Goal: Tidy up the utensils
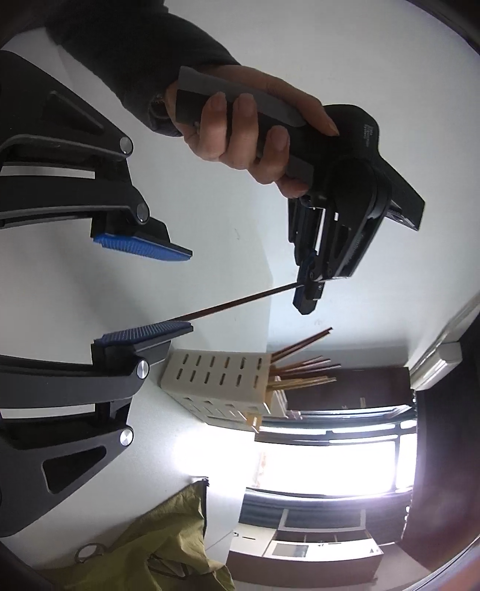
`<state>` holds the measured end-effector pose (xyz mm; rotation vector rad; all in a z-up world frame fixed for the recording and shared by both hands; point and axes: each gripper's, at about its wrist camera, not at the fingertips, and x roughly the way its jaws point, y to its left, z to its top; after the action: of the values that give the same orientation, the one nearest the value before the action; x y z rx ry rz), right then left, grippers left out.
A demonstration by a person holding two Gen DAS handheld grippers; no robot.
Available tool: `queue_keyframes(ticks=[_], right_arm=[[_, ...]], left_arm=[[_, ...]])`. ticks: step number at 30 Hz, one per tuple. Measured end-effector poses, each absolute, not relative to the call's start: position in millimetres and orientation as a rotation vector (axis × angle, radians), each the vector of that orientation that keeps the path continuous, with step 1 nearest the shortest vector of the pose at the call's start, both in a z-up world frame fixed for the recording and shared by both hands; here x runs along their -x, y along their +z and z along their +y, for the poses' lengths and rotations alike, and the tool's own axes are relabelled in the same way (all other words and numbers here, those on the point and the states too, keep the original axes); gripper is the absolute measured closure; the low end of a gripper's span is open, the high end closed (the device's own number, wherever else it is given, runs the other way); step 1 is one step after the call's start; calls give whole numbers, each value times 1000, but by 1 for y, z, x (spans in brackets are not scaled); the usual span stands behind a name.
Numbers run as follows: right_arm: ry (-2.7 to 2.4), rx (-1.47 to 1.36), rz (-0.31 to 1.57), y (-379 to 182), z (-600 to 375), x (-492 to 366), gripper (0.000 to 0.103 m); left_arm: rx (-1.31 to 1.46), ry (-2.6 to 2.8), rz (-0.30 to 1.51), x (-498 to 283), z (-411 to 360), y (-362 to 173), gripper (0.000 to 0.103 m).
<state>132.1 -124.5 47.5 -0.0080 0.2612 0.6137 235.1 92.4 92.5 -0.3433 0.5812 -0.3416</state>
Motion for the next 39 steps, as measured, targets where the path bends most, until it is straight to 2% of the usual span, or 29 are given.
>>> queue_keyframes(ticks=[1,3,5,12,14,21,25,32,39], right_arm=[[591,2,247,55,-131,-137,49],[547,-22,201,72,-145,-145,46],[527,-57,155,90,-158,-158,35],[505,-227,42,129,-190,-203,29],[516,-265,30,131,-193,-216,24],[543,-295,73,126,-201,-236,24],[552,-342,69,129,-214,-236,22],[545,-400,56,128,-229,-243,22],[529,-421,63,123,-232,-250,22]], left_arm=[[338,-346,561,-236,90,100,99],[324,-337,537,-239,85,113,99],[288,-317,502,-241,78,129,99],[184,-210,274,-214,64,188,99],[180,-222,235,-211,59,202,99],[117,-157,111,-240,24,231,99],[129,-140,122,-280,7,235,99],[58,-8,79,-336,-15,229,99],[62,0,196,-359,-7,192,99]])
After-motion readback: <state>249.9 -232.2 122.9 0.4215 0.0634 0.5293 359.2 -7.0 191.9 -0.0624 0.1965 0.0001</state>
